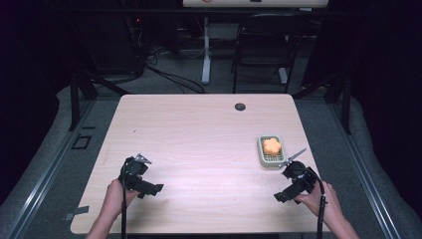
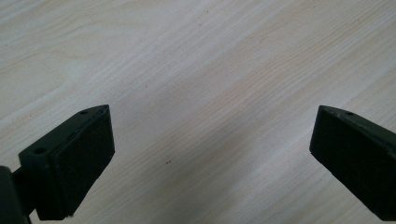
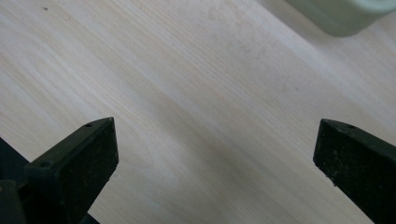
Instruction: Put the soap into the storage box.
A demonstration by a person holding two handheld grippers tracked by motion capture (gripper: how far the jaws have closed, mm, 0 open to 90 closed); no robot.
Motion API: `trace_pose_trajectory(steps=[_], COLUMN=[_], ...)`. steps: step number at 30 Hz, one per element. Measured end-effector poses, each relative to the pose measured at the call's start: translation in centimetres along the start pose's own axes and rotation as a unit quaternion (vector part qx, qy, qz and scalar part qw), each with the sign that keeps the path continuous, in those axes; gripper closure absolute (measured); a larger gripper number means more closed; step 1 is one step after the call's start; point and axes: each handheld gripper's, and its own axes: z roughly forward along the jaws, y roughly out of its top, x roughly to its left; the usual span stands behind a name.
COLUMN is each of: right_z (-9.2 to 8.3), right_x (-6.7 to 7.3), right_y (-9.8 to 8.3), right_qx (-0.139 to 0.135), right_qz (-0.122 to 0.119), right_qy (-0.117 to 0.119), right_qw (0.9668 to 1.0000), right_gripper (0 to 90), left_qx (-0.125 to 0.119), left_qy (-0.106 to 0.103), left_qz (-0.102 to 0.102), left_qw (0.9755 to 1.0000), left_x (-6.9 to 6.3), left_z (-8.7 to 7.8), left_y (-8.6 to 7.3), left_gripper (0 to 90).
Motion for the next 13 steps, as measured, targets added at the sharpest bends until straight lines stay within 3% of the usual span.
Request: trace_pose_trajectory(steps=[1, 4, 6, 7, 13], right_z=[0.2, 1.2, 1.4, 1.7, 1.8], right_x=[0.0, -0.2, -0.2, -0.1, -0.5], right_y=[-0.2, -0.8, -0.9, -1.1, -0.9], right_qx=[0.001, 0.034, 0.037, 0.026, 0.033], right_qz=[0.008, -0.001, 0.001, 0.011, -0.005], right_qy=[0.006, 0.003, 0.0, 0.003, 0.001], right_qw=[1.0, 0.9994, 0.9993, 0.9996, 0.9994], right_gripper=[0.0, 0.0, 0.0, 0.0, 0.0], left_qx=[0.0, 0.0, 0.001, 0.001, 0.002], left_qy=[0.0, -0.001, -0.002, -0.002, -0.001], left_qz=[0.001, 0.0, 0.001, 0.001, 0.001], left_qw=[1.0, 1.0, 1.0, 1.0, 1.0], left_x=[0.0, 0.0, 0.0, 0.0, 0.0], left_z=[0.0, 0.0, 0.0, 0.0, 0.1], left_y=[0.0, 0.0, 0.0, 0.0, 0.0], left_gripper=[0.0, 0.0, 0.0, 0.0, 0.0])
